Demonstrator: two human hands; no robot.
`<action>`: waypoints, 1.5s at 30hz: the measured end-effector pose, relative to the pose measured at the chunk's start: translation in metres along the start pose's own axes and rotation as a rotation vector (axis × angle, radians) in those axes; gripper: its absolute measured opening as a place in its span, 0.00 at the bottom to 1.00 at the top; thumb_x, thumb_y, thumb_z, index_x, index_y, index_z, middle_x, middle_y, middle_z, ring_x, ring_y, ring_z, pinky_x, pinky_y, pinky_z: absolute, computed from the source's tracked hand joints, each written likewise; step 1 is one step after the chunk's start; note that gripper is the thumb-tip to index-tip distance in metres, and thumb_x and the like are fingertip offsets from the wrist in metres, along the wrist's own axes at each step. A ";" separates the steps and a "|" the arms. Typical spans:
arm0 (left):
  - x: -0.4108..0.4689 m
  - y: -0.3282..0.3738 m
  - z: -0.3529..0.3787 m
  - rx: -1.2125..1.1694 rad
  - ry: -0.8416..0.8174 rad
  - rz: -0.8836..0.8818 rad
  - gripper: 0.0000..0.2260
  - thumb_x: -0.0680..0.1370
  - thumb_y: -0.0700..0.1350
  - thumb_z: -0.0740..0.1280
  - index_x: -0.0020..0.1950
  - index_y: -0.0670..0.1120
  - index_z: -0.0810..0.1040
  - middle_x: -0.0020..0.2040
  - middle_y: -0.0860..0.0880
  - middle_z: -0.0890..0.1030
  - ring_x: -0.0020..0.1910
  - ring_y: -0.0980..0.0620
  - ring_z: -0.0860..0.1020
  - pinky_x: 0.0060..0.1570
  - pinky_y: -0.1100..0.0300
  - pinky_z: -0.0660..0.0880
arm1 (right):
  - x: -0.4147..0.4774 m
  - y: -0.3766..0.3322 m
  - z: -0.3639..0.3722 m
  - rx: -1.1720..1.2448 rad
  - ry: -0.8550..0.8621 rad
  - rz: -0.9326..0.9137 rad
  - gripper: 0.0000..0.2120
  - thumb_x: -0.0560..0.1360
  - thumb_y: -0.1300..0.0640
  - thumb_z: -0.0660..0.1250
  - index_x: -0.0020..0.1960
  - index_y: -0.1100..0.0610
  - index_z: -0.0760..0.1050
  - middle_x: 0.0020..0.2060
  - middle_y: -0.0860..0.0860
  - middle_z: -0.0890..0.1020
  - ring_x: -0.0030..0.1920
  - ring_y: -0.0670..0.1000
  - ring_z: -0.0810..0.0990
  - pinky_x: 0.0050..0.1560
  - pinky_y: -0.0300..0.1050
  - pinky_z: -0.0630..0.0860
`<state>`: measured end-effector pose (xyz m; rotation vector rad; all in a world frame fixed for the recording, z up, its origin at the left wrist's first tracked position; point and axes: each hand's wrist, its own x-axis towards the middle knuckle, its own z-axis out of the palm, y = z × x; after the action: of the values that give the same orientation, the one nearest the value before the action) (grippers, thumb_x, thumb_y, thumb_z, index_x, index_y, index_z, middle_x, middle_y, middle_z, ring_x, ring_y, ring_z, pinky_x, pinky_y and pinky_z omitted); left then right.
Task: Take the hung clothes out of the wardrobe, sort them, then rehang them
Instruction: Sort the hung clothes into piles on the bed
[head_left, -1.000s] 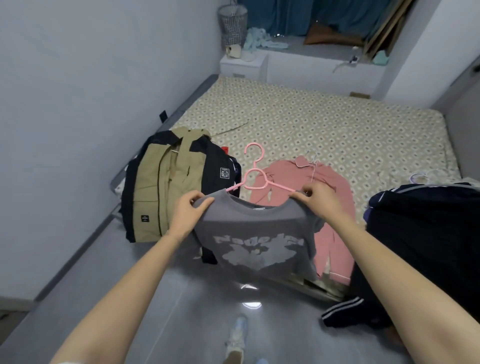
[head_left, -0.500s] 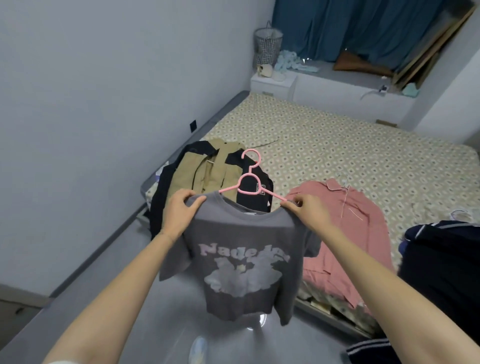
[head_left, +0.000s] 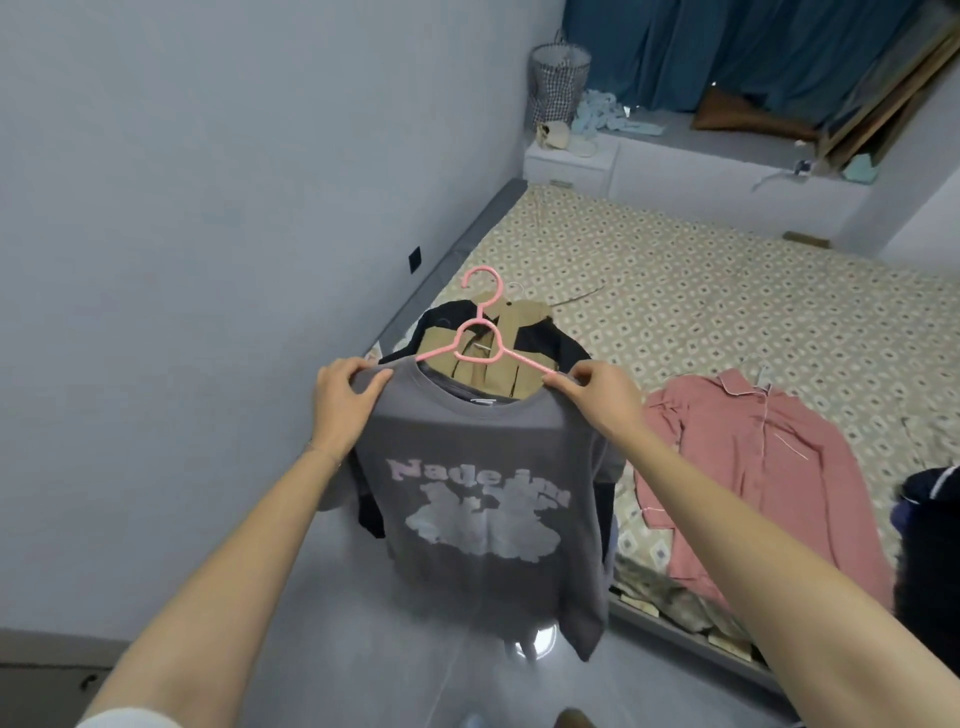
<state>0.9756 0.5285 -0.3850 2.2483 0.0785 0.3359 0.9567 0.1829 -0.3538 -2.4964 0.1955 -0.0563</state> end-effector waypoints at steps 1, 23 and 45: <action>0.014 -0.002 -0.001 0.001 0.017 0.006 0.06 0.76 0.53 0.72 0.43 0.53 0.80 0.45 0.51 0.82 0.50 0.47 0.77 0.52 0.57 0.70 | 0.009 -0.006 0.003 0.020 0.007 0.005 0.31 0.71 0.31 0.65 0.38 0.61 0.76 0.29 0.54 0.76 0.30 0.53 0.72 0.31 0.46 0.63; 0.289 -0.037 0.156 0.126 -0.138 -0.007 0.07 0.78 0.51 0.70 0.47 0.48 0.81 0.47 0.48 0.81 0.51 0.45 0.76 0.53 0.51 0.72 | 0.294 0.030 0.057 -0.025 -0.022 0.119 0.25 0.76 0.37 0.65 0.35 0.58 0.70 0.30 0.50 0.75 0.33 0.53 0.74 0.30 0.46 0.64; 0.384 -0.159 0.335 0.339 -0.635 0.044 0.16 0.76 0.53 0.71 0.59 0.47 0.77 0.53 0.46 0.78 0.54 0.43 0.75 0.55 0.46 0.72 | 0.401 0.127 0.198 -0.066 -0.201 0.469 0.06 0.78 0.56 0.67 0.45 0.58 0.76 0.41 0.55 0.79 0.45 0.60 0.78 0.41 0.49 0.71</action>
<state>1.4436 0.4460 -0.6288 2.5889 -0.2673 -0.4060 1.3540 0.1378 -0.5908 -2.4363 0.6981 0.3971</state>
